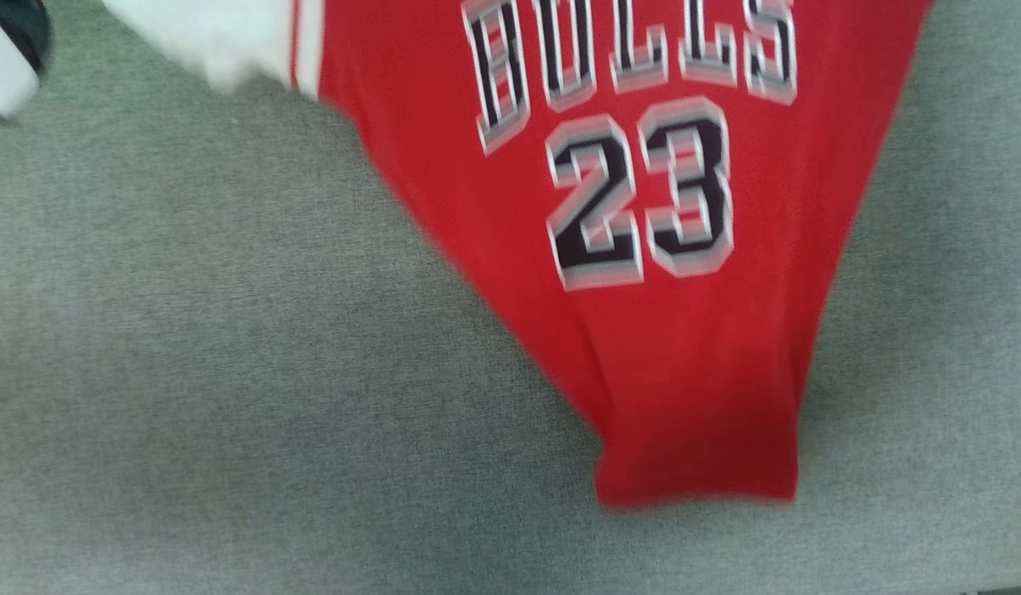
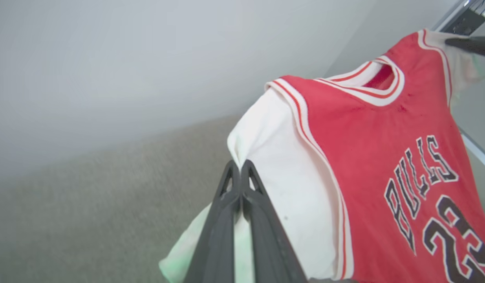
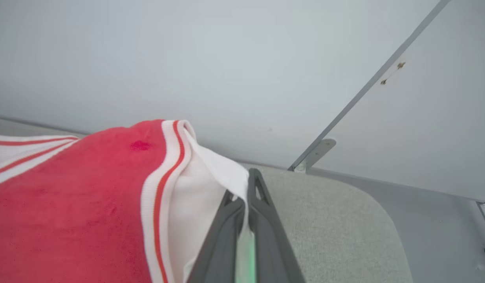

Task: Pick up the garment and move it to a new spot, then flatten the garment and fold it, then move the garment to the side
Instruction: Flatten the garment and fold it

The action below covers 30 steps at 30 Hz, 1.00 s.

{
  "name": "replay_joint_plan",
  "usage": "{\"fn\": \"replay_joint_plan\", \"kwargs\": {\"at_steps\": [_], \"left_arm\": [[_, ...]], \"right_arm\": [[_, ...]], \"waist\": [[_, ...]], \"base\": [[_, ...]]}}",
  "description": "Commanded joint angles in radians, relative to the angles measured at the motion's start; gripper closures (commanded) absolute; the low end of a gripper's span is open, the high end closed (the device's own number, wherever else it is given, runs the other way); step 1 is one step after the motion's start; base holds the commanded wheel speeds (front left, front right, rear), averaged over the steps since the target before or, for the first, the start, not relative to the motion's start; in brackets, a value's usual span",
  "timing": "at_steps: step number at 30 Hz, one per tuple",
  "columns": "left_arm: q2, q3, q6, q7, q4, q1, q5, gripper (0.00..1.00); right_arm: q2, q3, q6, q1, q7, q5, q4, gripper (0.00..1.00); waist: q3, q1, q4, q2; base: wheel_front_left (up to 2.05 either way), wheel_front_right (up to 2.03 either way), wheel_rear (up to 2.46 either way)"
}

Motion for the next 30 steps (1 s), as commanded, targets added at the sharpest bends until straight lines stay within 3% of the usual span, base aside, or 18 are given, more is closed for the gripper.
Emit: {"fn": "replay_joint_plan", "kwargs": {"at_steps": [1, 12, 15, 18, 21, 24, 30], "left_arm": [[-0.009, 0.022, 0.002, -0.038, 0.035, -0.034, -0.007, 1.00], [-0.145, 0.191, 0.003, -0.247, 0.378, -0.306, -0.014, 1.00], [-0.190, 0.246, 0.003, -0.273, 0.426, -0.368, -0.015, 1.00], [-0.216, 0.239, 0.002, -0.278, 0.413, -0.361, 0.007, 1.00], [-0.205, 0.208, 0.002, -0.276, 0.375, -0.293, -0.005, 1.00], [-0.149, 0.171, 0.002, -0.278, 0.260, -0.142, -0.050, 1.00], [-0.058, 0.149, 0.002, -0.282, 0.059, 0.100, -0.119, 1.00]], "right_arm": [[0.020, -0.021, -0.002, -0.036, -0.024, -0.029, 0.007, 1.00], [0.113, -0.178, -0.003, -0.344, -0.320, -0.240, 0.165, 1.00], [0.132, -0.223, -0.004, -0.400, -0.407, -0.300, 0.217, 1.00], [0.148, -0.234, -0.004, -0.406, -0.449, -0.332, 0.294, 1.00], [0.140, -0.216, -0.003, -0.367, -0.460, -0.332, 0.371, 1.00], [0.113, -0.145, -0.003, -0.272, -0.473, -0.281, 0.455, 1.00], [0.077, 0.000, -0.003, -0.082, -0.469, -0.153, 0.453, 1.00]], "waist": [[-0.021, 0.0000, 0.005, 0.0000], [-0.077, 0.0000, 0.012, 0.0000], [-0.094, 0.0000, 0.019, 0.0000], [-0.112, 0.0000, 0.025, 0.0000], [-0.127, 0.0000, 0.029, 0.0000], [-0.147, 0.0000, 0.034, 0.0000], [-0.178, 0.0000, 0.038, 0.0000]], "base": [[0.00, 0.00, 0.00], [0.00, 0.00, 0.00], [0.00, 0.00, 0.00], [0.00, 0.00, 0.00], [0.00, 0.00, 0.00], [0.00, 0.00, 0.00], [0.00, 0.00, 0.00]]}}
